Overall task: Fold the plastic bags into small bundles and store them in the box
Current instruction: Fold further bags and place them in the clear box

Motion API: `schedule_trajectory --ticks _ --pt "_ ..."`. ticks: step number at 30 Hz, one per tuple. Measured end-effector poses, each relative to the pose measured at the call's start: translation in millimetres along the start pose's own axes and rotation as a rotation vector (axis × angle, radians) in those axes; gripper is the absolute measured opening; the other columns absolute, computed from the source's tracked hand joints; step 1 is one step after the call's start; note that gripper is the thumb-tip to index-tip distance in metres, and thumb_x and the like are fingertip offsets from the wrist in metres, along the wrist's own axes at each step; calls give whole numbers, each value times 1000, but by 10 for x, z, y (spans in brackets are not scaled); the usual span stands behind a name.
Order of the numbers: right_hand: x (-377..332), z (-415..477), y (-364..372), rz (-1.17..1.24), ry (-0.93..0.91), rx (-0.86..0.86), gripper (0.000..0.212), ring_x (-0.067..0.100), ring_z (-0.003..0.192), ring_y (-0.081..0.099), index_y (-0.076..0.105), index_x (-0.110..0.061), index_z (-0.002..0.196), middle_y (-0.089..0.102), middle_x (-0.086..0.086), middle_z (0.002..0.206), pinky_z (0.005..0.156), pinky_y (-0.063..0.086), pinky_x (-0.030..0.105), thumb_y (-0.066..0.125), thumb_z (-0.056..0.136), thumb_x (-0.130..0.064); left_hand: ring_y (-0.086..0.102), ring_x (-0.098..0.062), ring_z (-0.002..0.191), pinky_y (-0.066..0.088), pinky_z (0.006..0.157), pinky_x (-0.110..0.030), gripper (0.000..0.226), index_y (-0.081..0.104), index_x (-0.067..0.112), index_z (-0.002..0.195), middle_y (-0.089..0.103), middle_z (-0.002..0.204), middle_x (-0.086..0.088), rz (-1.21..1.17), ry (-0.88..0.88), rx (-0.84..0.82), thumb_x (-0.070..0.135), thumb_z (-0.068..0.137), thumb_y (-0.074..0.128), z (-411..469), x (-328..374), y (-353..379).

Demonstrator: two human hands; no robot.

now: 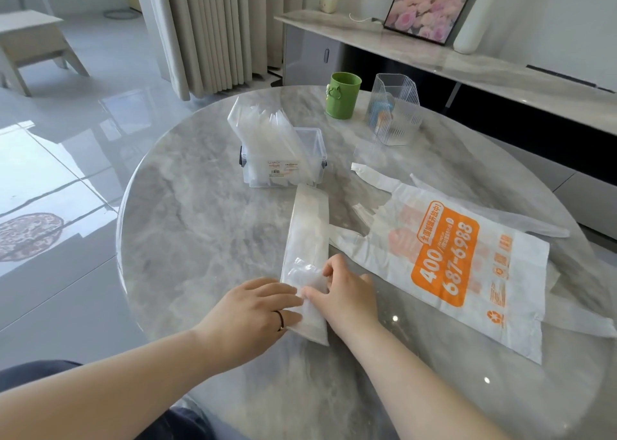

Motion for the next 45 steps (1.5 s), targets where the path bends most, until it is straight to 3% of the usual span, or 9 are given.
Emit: schedule_trajectory --ticks 5,8,14,19,24,29,33,38,45 --pt "-15 -33 -46 50 -89 119 35 13 78 44 44 -15 112 47 -7 90 90 37 27 59 85 -32 70 -4 70 54 71 -18 65 77 23 72 72 75 15 -77 -29 8 26 101 19 -28 25 -62" --pt "-5 -56 -63 53 -341 375 23 14 86 52 57 -10 97 65 6 90 73 47 28 47 76 -13 70 -4 68 54 69 -18 65 77 22 72 72 73 13 -94 -44 43 28 102 19 -1 4 -135" --pt "50 -239 130 -203 -685 96 60 17 122 38 42 -9 123 59 11 126 113 -3 25 29 65 -9 69 -4 67 54 66 -18 66 76 21 72 73 73 12 -129 -82 79 30 101 18 48 -23 -225" --pt "34 -130 133 -175 -741 182 51 16 114 54 46 -13 118 65 6 118 110 18 30 57 69 -18 68 -6 61 54 59 -21 64 75 19 72 72 70 12 -173 -64 93 30 101 20 98 5 -292" --pt "13 -125 102 128 -598 206 24 10 86 58 69 -8 87 73 4 88 94 33 23 50 78 -17 64 -11 56 49 55 -20 39 71 22 84 70 66 10 -240 -179 98 33 96 36 114 -116 -369" --pt "-54 -328 68 369 -267 -12 29 -1 65 49 55 -17 62 48 -10 54 58 33 9 53 90 -22 58 13 83 43 71 -6 12 62 46 73 58 70 45 -689 -759 75 42 76 51 169 -376 -395" --pt "-18 -393 169 538 -26 -12 36 0 51 45 44 -21 56 50 -9 49 51 30 14 54 91 -20 56 -3 68 39 61 -7 35 55 39 67 61 69 16 -744 -940 64 12 88 56 281 -514 -276" --pt "-93 -327 172 609 123 61 42 6 46 29 28 -16 56 29 -6 52 47 23 20 51 91 -17 49 -13 70 34 58 -13 15 63 19 88 55 71 3 -702 -1083 -8 14 92 50 351 -661 -27" --pt "-171 -183 187 501 257 20 20 21 73 43 39 -18 71 44 -3 68 63 33 27 50 87 -22 50 -20 78 38 63 -26 17 62 17 79 57 80 -5 -672 -1233 -68 17 92 50 301 -801 198"
Point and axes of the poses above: each hand's wrist, its own z-axis towards the middle knuckle, its own y-axis out of the palm, x = y × z, the point moved 5 cm from there along z, towards the middle knuckle
